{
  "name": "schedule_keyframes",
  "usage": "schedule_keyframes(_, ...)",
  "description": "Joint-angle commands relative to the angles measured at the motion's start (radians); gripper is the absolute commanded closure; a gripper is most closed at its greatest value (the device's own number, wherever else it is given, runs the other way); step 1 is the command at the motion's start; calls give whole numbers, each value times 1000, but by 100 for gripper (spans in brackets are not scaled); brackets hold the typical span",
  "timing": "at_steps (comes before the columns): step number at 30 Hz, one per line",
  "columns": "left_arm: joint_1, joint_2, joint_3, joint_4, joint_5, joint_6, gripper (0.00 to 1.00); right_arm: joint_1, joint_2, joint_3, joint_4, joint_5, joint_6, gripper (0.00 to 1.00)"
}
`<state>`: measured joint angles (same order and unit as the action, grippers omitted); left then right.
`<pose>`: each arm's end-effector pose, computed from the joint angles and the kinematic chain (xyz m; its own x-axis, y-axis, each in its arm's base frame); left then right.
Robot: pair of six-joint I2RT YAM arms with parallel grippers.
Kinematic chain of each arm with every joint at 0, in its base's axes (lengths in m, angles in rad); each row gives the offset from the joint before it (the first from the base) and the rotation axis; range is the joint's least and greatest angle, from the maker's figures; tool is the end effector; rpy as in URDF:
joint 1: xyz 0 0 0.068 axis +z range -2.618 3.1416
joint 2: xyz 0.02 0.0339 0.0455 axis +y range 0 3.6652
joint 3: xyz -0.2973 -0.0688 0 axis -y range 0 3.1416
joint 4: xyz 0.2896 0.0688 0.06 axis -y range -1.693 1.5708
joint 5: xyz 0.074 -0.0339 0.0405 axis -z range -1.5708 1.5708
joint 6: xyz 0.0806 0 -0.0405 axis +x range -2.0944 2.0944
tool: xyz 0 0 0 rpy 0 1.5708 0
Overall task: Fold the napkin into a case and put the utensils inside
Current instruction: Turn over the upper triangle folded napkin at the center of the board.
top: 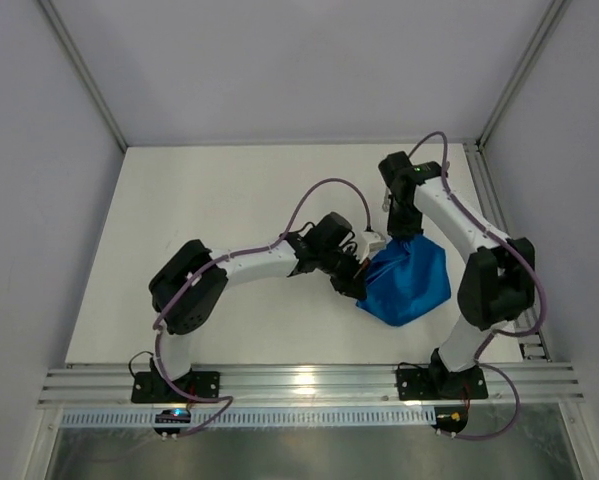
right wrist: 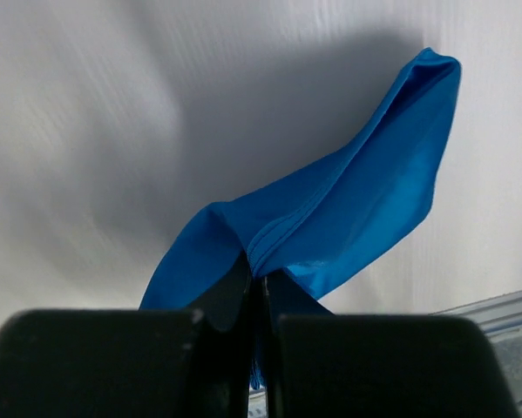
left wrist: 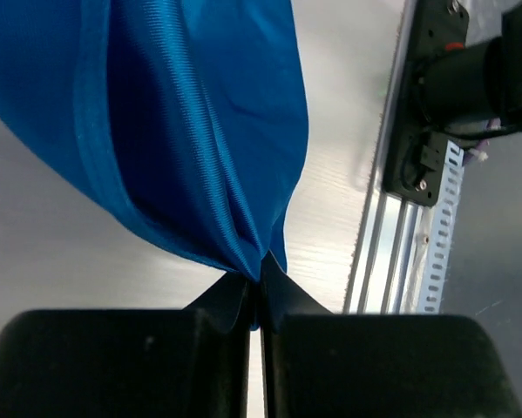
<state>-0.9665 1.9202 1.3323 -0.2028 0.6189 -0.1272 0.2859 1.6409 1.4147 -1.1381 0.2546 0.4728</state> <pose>0.2423 -0.4333 0.1829 -0.5151 0.5641 -0.6453 0.8436 0.2002 -0.4983 0.3585 0.0842 0.2548 -0.9377 0.1837 -0.2948 0.2287 0.9653 -0.1261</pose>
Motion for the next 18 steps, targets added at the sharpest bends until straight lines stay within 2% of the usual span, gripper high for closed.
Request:
schedule_keyframes(1,87,28,-10,155,119,-165,100,76,138,206,63,0,-2,96)
schedule_keyframes(3,132,34,-21,174,119,-180,100,108,255,315,61,-14,-2,96)
schedule_keyframes(7,164,26,-44,148,67,-138,100,113,298,354,144,-55,16,96)
schedule_keyframes(11,163,-13,-29,94,25,-92,100,96,192,281,198,-17,30,96)
schedule_keyframes(18,109,-47,88,-55,42,-4,100,82,-76,205,114,92,17,96)
